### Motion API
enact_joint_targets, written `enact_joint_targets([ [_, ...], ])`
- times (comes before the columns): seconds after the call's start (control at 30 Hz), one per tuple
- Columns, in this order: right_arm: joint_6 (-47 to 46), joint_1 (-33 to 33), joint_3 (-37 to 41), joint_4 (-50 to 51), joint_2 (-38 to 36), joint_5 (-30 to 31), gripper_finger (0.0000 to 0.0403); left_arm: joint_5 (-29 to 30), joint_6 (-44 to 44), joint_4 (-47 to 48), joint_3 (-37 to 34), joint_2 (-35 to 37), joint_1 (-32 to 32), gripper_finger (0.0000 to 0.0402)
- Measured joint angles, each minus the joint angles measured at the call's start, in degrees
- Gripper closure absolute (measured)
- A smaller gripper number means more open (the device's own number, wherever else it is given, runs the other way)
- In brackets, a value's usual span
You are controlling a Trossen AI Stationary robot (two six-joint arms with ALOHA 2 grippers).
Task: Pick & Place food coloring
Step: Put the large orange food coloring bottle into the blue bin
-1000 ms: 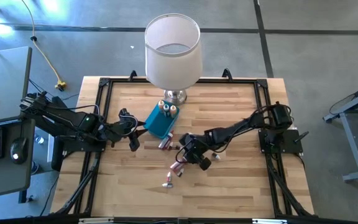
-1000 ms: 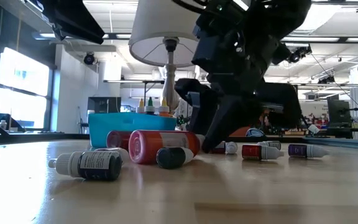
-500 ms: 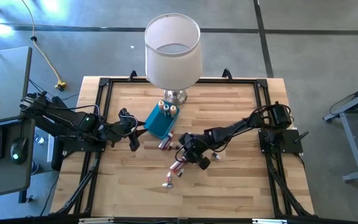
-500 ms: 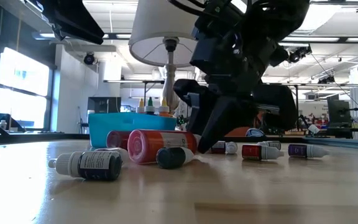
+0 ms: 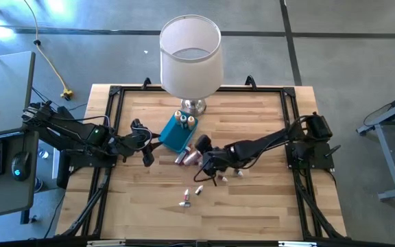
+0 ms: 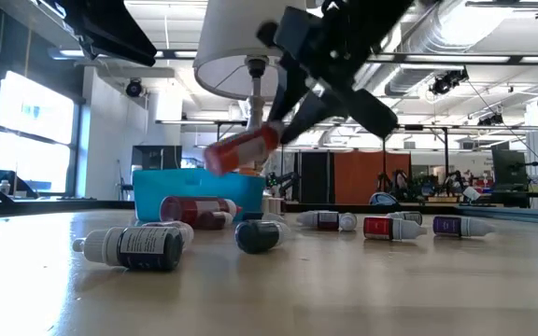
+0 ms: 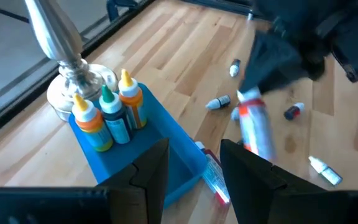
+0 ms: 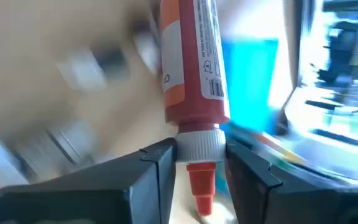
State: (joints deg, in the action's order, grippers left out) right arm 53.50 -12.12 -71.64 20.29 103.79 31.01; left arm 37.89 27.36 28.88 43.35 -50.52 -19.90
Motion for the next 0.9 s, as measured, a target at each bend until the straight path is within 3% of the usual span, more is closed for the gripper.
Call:
enact_joint_targets([
  [0.17,19.11,1.55,-5.74,4.83,0.65,14.46,0.0292,2.29,-0.61,0.0,0.02,0.01,0.0,0.0261],
  [0.3,34.27,4.39,-7.83,0.83,0.9,18.5,0.0291,3.23,-1.71,0.0,0.02,0.04,0.0,0.0261],
  [0.43,46.4,7.47,-7.95,-2.49,0.9,17.54,0.029,3.2,-1.8,0.0,0.02,0.02,0.02,0.0261],
  [0.6,52.61,10.33,-6.69,-2.6,0.98,11.41,0.029,3.19,-2.76,0.03,0.02,0.02,0.02,0.0261],
  [0.9,60.71,12.66,-1.23,-15.77,0.98,4.57,0.0289,3.67,-5.06,0.03,0.02,0.02,0.01,0.0261],
])
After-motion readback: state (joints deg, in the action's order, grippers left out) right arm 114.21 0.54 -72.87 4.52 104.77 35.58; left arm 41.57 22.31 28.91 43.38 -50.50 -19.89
